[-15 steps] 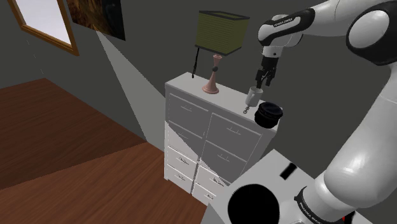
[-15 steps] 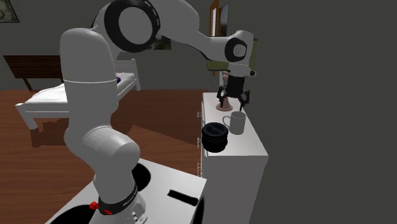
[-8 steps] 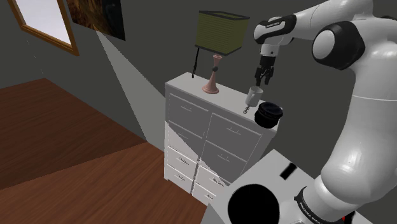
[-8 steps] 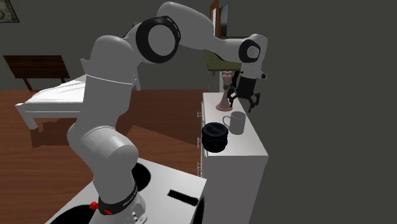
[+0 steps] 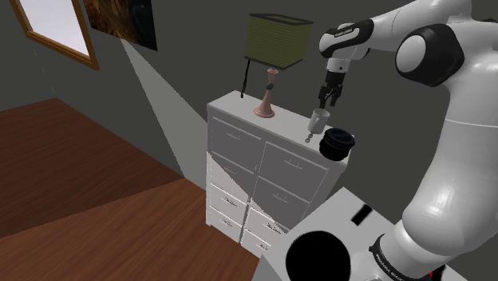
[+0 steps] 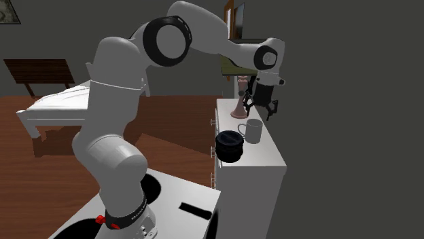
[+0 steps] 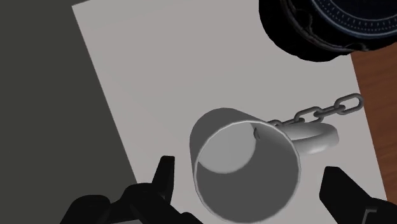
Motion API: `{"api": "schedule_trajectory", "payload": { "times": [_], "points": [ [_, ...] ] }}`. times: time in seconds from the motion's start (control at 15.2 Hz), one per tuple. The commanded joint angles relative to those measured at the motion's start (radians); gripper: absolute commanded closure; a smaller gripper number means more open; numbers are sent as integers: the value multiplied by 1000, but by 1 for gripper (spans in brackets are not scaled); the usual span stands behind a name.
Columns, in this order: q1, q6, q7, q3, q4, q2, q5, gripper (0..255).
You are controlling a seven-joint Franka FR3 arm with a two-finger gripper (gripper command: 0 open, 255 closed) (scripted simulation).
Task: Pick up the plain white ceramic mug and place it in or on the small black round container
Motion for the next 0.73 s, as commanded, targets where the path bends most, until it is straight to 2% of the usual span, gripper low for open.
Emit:
{"api": "schedule_trajectory", "payload": {
  "times": [0.0,0.4,0.46,0.59,0.66],
  "points": [
    [-15,108,4,-7,-12,88,-5,0],
    [-26,108,8,6,-12,86,-12,0],
    [-28,111,8,8,-1,100,-8,255],
    [-35,147,-5,5,-38,99,-6,255],
    [-24,159,3,3,-85,62,-17,255]
  ]
}}
